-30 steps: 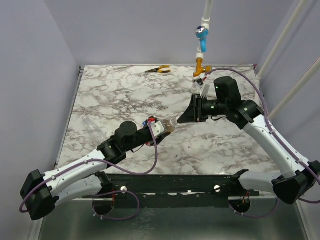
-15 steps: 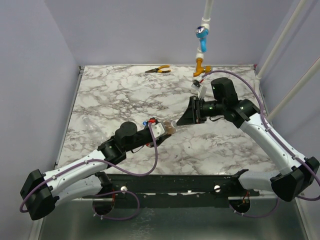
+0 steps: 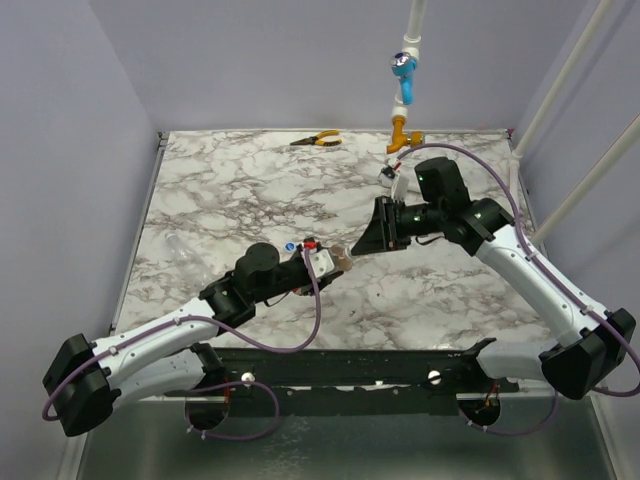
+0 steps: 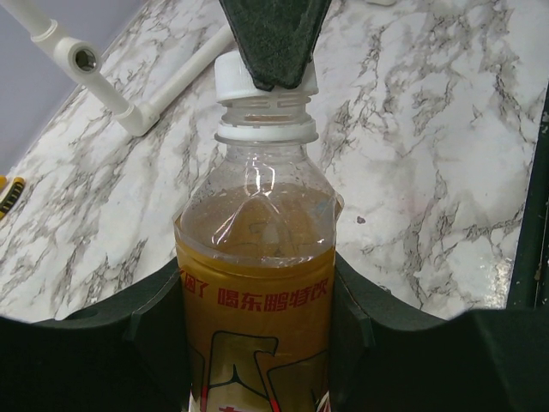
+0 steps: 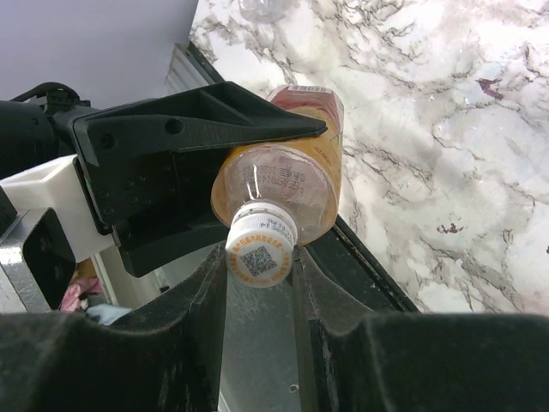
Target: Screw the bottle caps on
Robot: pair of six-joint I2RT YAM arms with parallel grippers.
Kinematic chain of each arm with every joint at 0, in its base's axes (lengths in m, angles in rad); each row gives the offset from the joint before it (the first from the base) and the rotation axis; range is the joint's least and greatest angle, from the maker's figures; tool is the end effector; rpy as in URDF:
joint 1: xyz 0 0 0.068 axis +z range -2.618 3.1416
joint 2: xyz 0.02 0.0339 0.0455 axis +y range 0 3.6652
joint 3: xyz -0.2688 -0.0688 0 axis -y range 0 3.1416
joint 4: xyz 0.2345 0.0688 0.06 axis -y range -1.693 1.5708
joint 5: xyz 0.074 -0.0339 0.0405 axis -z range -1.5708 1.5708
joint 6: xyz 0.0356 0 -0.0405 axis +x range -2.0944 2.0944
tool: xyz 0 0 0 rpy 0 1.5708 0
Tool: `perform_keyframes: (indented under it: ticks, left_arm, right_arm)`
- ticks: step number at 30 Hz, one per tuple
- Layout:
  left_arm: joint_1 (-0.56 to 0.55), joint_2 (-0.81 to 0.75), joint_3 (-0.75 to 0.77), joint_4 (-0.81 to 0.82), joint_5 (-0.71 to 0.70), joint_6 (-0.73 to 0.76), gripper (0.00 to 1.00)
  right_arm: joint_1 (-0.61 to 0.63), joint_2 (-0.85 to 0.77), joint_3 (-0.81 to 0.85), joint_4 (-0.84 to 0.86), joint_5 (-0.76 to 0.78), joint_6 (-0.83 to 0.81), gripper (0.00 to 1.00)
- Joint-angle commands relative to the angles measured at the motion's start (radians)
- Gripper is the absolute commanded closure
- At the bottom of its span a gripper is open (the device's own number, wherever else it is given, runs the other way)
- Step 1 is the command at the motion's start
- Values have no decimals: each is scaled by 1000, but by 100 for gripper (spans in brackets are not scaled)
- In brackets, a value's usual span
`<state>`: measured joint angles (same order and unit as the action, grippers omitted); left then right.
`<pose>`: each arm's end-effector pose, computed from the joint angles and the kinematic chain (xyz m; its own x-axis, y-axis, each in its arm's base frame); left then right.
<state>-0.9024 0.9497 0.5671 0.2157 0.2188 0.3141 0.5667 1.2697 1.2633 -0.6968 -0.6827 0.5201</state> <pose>0.1246 -0.1702 0.2821 0.1798 0.2590 -0.9490 0.8866 0.3753 0.2704 0.2011 0.1546 0.3630 -0.8822 -0.1043 -0.4592 -0.4426 0.5164 0.7331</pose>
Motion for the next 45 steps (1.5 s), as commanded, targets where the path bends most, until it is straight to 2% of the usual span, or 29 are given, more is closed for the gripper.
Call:
perform_keyframes:
  ticks: [1,7,13,24,35,40,45]
  left_arm:
    - [-19,10,32,59,8,60,78]
    - [-43,44,40,137,-70,107,79]
    - [-74,90,44,248,-139,171,79]
    - [-156,187,52,465,-326,266,79]
    - [-179,246,14,623,-406,231,79]
    - [-188,269,-6,710,-438,223,79]
    - [-191,299,-21,776,-462,238,79]
  right_arm:
    - [22,24,7,-39,27,-23,73]
    - [25,51,32,-73,106,-5,73]
    - [25,72,15,-36,96,52,73]
    - [25,137,63,-27,156,225,73]
    - [25,165,86,-12,244,380,74]
    - [25,179,95,13,232,449,74]
    - [25,215,140,-36,252,507,74]
